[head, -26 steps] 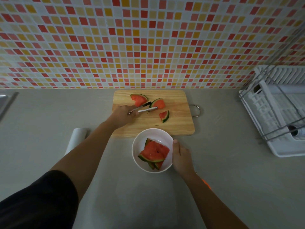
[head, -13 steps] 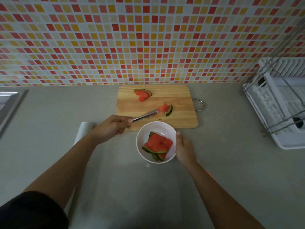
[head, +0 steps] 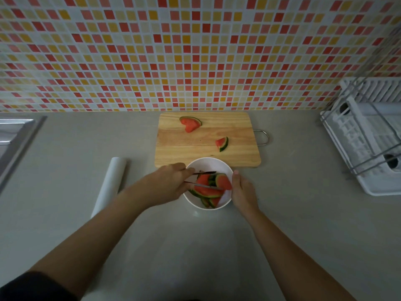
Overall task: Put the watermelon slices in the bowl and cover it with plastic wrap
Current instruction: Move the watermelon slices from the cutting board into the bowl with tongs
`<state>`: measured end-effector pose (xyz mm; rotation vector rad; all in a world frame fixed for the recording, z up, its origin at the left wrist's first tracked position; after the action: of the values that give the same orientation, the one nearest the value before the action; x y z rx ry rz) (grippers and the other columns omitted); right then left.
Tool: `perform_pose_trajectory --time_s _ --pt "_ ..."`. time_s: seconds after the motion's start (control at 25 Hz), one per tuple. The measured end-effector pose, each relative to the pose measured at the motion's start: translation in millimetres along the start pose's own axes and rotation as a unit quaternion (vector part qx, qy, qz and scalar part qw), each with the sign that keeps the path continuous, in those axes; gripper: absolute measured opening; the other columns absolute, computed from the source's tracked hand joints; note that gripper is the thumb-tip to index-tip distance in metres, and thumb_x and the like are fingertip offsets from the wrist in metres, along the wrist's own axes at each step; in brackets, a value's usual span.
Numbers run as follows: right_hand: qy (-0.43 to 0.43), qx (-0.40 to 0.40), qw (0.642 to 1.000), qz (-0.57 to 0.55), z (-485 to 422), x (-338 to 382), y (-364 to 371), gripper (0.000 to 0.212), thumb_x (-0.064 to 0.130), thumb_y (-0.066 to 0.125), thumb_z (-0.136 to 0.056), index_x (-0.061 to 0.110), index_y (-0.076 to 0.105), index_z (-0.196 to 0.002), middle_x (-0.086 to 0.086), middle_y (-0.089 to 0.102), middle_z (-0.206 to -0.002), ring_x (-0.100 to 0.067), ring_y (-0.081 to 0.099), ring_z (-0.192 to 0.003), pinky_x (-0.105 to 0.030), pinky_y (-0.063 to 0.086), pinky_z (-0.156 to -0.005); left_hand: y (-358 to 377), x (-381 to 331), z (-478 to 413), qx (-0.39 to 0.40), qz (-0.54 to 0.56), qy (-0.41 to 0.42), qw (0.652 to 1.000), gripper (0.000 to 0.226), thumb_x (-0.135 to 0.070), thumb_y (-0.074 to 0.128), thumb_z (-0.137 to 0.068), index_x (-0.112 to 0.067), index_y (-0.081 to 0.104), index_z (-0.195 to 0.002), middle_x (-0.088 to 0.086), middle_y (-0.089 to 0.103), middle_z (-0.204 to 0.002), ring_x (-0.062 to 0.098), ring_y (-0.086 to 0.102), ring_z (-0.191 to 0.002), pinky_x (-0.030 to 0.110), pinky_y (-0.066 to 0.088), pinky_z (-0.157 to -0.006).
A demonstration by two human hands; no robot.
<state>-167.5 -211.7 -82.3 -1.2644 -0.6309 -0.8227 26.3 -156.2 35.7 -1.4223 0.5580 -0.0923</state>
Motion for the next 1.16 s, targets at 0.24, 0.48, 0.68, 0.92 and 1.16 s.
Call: perform_pose_trajectory --time_s 0.24,0.48,0.68,0.92,1.16 --pt "-0.007 -0.002 1.000 -0.007 0.1 0.2 0.1 0.054 0.041 0.025 -0.098 0.007 0.066 -0.084 -0.014 0.067 -0.084 -0.031 0.062 -0.084 -0.040 0.049 -0.077 -28.7 112.1 -19.0 -0.098 0.117 -0.238 0.959 0.030 -0.033 0.052 -0.095 -0.014 0.068 -0.112 0.005 0.068 -0.094 0.023 0.061 -0.088 0.025 0.036 -0.076" --pt "0.003 0.005 1.000 -0.008 -1.1 -3.8 1.9 0.049 0.041 0.027 -0.098 0.013 0.064 -0.080 -0.006 0.063 -0.077 -0.025 0.059 -0.076 -0.033 0.044 -0.071 5.3 128.7 -66.9 -0.142 0.097 -0.352 0.920 0.030 -0.025 0.049 -0.094 0.001 0.064 -0.089 0.020 0.066 -0.084 0.031 0.055 -0.075 0.031 0.037 -0.066" --pt "-0.008 -0.003 1.000 0.004 -2.1 -4.6 1.7 0.045 0.040 0.029 -0.097 0.018 0.057 -0.070 -0.001 0.058 -0.067 -0.024 0.057 -0.069 -0.032 0.041 -0.064 25.3 107.4 -81.4 -0.165 0.088 -0.368 0.911 0.026 -0.020 0.051 -0.091 0.005 0.061 -0.094 0.022 0.064 -0.090 0.026 0.047 -0.070 0.032 0.033 -0.062" --pt "0.000 0.011 1.000 -0.003 -1.8 -9.8 3.3 0.043 0.042 0.027 -0.097 0.024 0.057 -0.072 0.011 0.057 -0.066 -0.008 0.056 -0.065 -0.029 0.041 -0.063 16.4 109.2 -66.9 -0.227 0.098 -0.382 0.891 0.026 -0.019 0.049 -0.092 0.003 0.061 -0.097 0.022 0.062 -0.090 0.035 0.055 -0.077 0.034 0.035 -0.063" --pt "0.012 0.020 0.999 -0.023 -2.1 -8.0 3.4 0.042 0.043 0.029 -0.097 0.027 0.058 -0.071 0.011 0.061 -0.070 -0.006 0.059 -0.069 -0.024 0.040 -0.057 9.9 115.1 -74.1 -0.180 0.128 -0.408 0.886 0.025 -0.016 0.047 -0.090 0.004 0.061 -0.091 0.014 0.058 -0.081 0.030 0.052 -0.073 0.032 0.036 -0.064"
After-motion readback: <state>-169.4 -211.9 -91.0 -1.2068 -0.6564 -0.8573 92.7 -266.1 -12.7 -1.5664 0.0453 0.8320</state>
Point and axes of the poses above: each hand's wrist, its own z-axis away from the middle knuckle, its own y-axis out of the palm, x = y × z, the point moved 7 cm from there along -z, towards the middle knuckle
